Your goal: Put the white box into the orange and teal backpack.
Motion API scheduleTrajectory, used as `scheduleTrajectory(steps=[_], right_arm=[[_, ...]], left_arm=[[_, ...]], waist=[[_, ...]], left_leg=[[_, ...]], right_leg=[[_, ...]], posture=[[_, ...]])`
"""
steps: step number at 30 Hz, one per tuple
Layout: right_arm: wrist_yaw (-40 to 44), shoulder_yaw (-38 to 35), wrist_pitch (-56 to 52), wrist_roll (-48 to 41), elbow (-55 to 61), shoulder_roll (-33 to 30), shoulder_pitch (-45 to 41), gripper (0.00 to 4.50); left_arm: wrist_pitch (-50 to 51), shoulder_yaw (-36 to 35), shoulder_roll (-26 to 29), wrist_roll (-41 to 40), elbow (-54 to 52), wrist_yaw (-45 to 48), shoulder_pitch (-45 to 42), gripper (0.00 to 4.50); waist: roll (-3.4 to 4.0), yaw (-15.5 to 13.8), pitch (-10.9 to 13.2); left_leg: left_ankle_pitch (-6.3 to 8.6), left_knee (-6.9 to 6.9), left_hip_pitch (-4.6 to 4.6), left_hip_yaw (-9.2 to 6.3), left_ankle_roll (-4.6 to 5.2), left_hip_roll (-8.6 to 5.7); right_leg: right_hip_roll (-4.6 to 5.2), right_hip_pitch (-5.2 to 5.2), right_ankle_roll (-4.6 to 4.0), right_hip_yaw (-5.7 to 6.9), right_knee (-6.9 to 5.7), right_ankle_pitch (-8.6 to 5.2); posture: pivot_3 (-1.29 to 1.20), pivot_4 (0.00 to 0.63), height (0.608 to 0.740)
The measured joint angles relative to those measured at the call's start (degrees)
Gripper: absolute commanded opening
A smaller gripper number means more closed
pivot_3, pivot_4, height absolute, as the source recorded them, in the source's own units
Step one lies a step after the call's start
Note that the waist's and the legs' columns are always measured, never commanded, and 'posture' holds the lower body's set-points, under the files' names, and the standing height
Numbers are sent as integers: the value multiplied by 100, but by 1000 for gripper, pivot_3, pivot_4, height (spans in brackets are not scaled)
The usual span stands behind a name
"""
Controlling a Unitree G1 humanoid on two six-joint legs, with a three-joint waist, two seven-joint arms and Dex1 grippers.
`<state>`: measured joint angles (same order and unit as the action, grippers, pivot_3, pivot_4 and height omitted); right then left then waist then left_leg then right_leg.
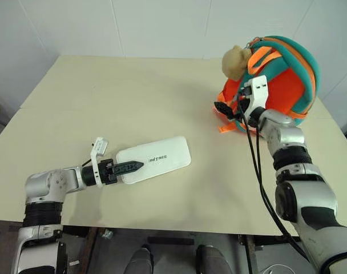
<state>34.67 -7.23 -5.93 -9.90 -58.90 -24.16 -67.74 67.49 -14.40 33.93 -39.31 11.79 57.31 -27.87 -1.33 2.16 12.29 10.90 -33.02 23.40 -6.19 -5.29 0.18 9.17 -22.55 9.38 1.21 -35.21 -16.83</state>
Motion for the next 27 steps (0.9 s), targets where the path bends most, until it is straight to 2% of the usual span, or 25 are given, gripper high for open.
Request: scheduleTrajectory(steps=[2, 8, 11, 13, 15, 17, 20, 22, 25, 27], right_arm=[[-209, 2, 455, 150, -411, 31, -165, 3906], [-416, -51, 1339, 218, -938, 106, -232, 1837], [-5, 12, 1575, 225, -859, 114, -236, 874], [441, 65, 1601, 207, -572, 129, -177, 452], [856, 76, 1544, 136, -238, 172, -94, 277], [1568, 123, 1182, -187, 661, 219, 255, 275], [2705, 414, -417, -1246, 2786, 83, 1166, 274], [3371, 706, -1807, -2093, 4371, -259, 1827, 274], [3763, 941, -3148, -2958, 5804, -675, 2134, 274], [3897, 969, -3682, -3305, 6345, -926, 2227, 274]], left_arm=[[-28, -85, -1, -69, -54, -96, 84, 1211], [-354, -354, -29, -205, -300, -361, 340, 1211], [-270, -474, 65, -373, -325, -374, 457, 1211], [-205, -576, 229, -441, -373, -372, 548, 1211], [-214, -689, 322, -448, -425, -394, 595, 1211], [-303, -797, 409, -449, -445, -415, 647, 1211], [-387, -950, 741, -511, -543, -324, 966, 1211], [-501, -1038, 943, -542, -749, -251, 1164, 1211], [-717, -1153, 951, -562, -1013, -275, 1362, 1211], [-902, -1247, 940, -627, -1192, -201, 1542, 1211]], waist=[[0, 10, 0], [0, 88, 0], [0, 138, 0], [1, 156, 1], [1, 154, 1], [1, 129, 1], [1, 123, 1], [10, 114, 5], [13, 111, 7], [11, 84, 7]], left_leg=[[0, -1, -2, 1, 0, 0], [-1, -3, -8, 2, -2, 0], [-1, -2, -10, 10, -2, 1], [-1, -2, -11, 14, -2, 7], [1, -2, -12, 18, -4, 14], [5, -3, -11, 20, -11, 34], [25, -5, -11, 28, -26, 72], [39, -6, -13, 35, -31, 77], [52, -14, -16, 46, -15, 78], [60, -23, -15, 48, -7, 78]], right_leg=[[0, 1, 0, -2, 14, 0], [0, 1, 1, -9, 4, 1], [-4, -4, 1, -19, -2, 1], [-9, -8, 1, -24, -5, 1], [-15, -8, 1, -28, -11, 1], [-35, -8, 0, -29, -13, 1], [-69, -17, -18, -34, -27, -7], [-72, -24, -26, -36, -34, -21], [-72, -28, -28, -43, -28, -22], [-72, -27, -29, -44, -15, -22]], posture=[[0, 150, 740], [0, 150, 740], [0, 150, 740], [0, 150, 740], [0, 150, 740], [0, 150, 740], [0, 150, 740], [0, 150, 740], [0, 150, 740], [0, 150, 740]])
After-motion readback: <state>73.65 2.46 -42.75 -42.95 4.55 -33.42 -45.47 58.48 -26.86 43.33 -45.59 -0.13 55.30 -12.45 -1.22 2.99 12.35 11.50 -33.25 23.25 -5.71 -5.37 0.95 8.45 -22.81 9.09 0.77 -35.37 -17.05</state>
